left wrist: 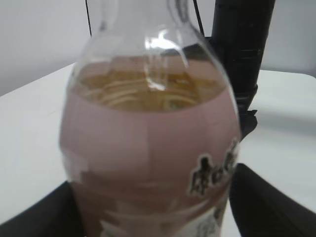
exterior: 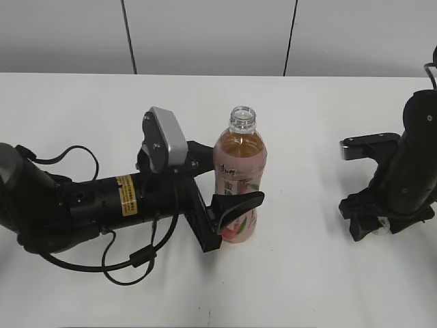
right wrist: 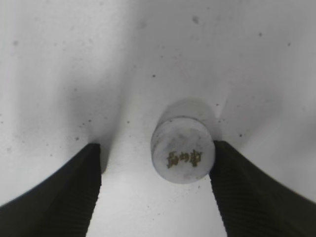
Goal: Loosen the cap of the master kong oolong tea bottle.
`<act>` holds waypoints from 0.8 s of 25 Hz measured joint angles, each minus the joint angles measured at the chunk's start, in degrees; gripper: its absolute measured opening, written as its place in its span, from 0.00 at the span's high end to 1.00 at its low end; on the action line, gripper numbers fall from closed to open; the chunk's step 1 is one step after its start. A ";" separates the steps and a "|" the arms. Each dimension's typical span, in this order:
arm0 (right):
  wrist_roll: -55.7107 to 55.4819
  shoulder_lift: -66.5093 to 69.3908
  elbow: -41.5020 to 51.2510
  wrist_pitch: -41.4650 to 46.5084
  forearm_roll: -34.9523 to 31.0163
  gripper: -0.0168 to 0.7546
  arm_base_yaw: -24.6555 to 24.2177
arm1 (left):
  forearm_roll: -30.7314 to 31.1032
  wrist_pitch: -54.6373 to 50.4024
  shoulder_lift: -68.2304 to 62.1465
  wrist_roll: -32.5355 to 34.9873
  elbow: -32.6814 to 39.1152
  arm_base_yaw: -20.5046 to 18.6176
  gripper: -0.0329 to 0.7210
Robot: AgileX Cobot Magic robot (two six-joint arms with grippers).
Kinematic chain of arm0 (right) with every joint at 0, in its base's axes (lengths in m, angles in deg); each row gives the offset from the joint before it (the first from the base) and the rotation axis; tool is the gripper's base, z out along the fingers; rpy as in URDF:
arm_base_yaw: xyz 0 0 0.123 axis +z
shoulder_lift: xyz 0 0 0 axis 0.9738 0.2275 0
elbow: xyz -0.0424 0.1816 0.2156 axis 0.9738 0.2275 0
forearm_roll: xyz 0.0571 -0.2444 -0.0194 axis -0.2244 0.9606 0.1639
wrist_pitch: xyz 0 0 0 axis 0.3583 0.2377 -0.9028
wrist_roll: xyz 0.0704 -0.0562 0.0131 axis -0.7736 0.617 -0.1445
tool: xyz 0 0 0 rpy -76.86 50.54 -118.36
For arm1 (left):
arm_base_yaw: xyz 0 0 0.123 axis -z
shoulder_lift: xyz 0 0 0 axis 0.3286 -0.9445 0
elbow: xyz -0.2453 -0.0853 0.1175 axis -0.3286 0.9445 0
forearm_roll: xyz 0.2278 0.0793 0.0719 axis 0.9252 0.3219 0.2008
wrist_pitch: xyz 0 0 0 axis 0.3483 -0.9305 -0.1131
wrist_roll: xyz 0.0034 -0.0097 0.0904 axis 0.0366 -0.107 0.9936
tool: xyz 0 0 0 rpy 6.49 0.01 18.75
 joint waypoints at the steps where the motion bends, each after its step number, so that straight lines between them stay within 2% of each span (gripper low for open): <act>1: 0.34 0.00 0.00 0.00 -0.55 0.29 0.00 | 0.05 0.06 0.00 0.00 0.00 0.00 0.29; 9: 1.43 -0.44 0.00 0.00 -1.42 0.29 0.00 | 0.18 0.41 0.00 0.00 0.00 -0.78 0.25; 13: 1.48 -3.56 -0.16 0.46 -1.54 0.29 0.00 | 0.50 0.41 0.45 -2.45 0.00 -1.94 0.22; 20: 1.48 -6.16 -0.29 3.14 -1.54 0.29 0.00 | 3.16 0.69 2.38 -3.34 -0.05 -1.93 0.21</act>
